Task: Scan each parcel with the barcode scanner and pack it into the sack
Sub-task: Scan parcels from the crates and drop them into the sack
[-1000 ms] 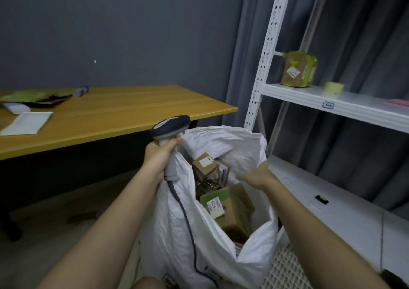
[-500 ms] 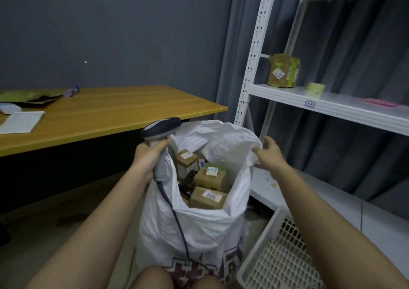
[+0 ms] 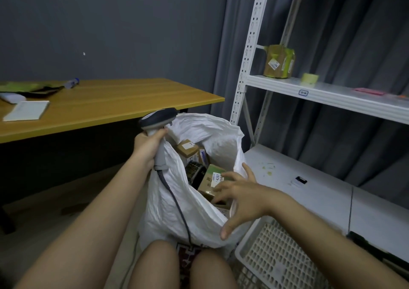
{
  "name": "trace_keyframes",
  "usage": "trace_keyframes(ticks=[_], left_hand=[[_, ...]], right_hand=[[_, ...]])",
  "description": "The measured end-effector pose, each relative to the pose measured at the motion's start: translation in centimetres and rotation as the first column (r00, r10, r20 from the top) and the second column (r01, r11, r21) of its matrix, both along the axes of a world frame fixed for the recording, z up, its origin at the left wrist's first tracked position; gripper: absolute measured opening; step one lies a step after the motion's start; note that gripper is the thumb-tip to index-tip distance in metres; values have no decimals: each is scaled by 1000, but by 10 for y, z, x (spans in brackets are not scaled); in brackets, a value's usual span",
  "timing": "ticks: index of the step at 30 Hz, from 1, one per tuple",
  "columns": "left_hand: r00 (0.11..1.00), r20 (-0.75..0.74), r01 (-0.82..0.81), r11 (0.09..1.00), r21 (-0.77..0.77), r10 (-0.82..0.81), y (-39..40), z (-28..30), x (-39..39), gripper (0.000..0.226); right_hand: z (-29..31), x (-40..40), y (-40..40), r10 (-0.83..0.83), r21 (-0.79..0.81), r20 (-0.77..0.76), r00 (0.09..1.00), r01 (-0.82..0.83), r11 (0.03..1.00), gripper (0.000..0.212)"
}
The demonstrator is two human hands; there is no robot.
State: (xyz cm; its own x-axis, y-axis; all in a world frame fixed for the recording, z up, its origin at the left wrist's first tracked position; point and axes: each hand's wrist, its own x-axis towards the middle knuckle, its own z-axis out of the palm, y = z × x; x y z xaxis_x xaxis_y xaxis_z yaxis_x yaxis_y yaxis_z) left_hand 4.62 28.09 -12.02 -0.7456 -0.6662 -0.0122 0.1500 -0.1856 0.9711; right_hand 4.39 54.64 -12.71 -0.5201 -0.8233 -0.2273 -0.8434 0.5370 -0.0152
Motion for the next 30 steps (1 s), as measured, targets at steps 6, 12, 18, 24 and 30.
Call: trace_keyframes(ticks=[6,12,18,24,30], left_hand=[[999,-28,17,1000,-22,-18,16,6,28,26],[993,-88,72,994,-86,-79,46,9,58,30],[974,-175,128,986,-110,-145,81,19,67,21],[940,-141,283,942,-181,-310,130,18,65,16],[896,-118,386,881,-273,-429,198,20,54,19]], right_hand=[[-15,5,0,-37,-82,-212,977,20,996,17],[14,-9,1,-210,-241,-280,937,144,960,17],[19,-9,-5,-399,-639,-364,842,86,764,24],[-6,-19,38,-435,-692,-370,821,69,719,41],[-21,-8,109,-543,-837,-84,836,237,494,60]])
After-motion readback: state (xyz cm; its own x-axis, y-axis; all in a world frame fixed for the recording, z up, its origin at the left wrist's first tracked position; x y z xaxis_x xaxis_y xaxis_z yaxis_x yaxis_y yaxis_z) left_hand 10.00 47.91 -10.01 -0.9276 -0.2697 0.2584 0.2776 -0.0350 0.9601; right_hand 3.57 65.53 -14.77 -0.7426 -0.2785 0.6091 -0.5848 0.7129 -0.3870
